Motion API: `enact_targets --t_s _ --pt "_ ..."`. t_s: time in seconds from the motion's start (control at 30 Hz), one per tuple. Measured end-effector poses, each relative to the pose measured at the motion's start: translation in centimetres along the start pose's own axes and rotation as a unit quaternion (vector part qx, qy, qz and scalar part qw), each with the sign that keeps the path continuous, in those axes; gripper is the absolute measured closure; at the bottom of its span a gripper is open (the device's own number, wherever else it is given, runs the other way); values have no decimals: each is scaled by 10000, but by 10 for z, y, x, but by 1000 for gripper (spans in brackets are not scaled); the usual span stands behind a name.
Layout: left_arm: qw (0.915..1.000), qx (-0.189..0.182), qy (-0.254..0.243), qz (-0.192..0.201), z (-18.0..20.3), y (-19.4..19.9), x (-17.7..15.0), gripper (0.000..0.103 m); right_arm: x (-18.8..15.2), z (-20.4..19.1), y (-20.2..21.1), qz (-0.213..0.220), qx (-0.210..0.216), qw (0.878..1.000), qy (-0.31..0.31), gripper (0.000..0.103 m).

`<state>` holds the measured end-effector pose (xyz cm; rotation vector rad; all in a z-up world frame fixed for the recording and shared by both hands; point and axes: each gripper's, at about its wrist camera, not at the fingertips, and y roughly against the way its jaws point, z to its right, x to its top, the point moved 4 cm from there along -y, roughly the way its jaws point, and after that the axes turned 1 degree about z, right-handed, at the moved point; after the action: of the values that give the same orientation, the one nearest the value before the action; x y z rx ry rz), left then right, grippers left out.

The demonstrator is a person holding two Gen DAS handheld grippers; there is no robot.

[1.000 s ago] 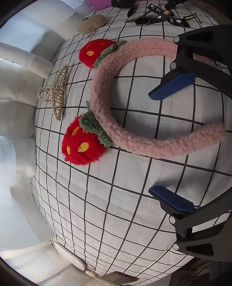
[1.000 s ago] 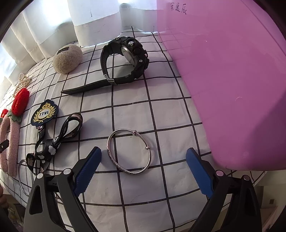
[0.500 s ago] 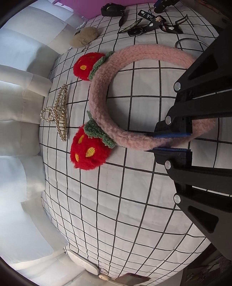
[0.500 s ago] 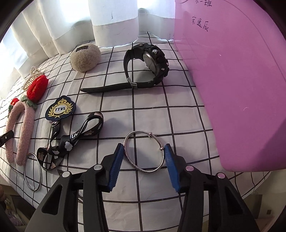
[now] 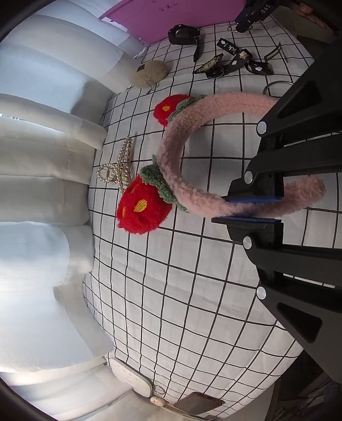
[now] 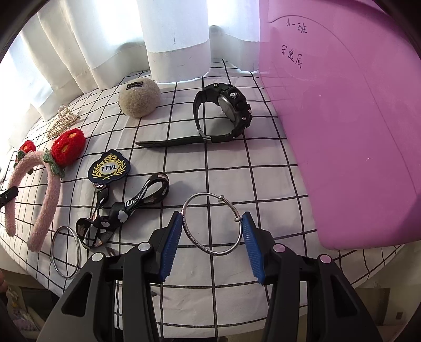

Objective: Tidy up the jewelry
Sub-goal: 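Lift and carry the headband with the left tool while the right tool carries the bangle to the pink tub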

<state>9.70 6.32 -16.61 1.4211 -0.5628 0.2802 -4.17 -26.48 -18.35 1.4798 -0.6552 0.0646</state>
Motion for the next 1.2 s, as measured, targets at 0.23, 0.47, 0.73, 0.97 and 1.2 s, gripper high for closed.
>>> enact_targets --t_s 0.23,0.47,0.73,0.97,1.2 --pt "9992 -176 -7 356 11 34 20 94 9 -5 21 193 183 9996 -11 58" --pt "9967 -339 -81 728 26 69 43 94 25 -13 57 560 406 9976 28 58" --pt "9899 -638 -318 1227 60 113 70 94 50 -7 114 1186 587 9912 -22 58" --pt "9737 -1241 -853 1710 131 153 100 94 69 32 164 1746 471 9832 -257 58" --pt "9537 -1970 -1496 1712 232 164 107 93 79 97 189 2066 98 9764 -614 58"
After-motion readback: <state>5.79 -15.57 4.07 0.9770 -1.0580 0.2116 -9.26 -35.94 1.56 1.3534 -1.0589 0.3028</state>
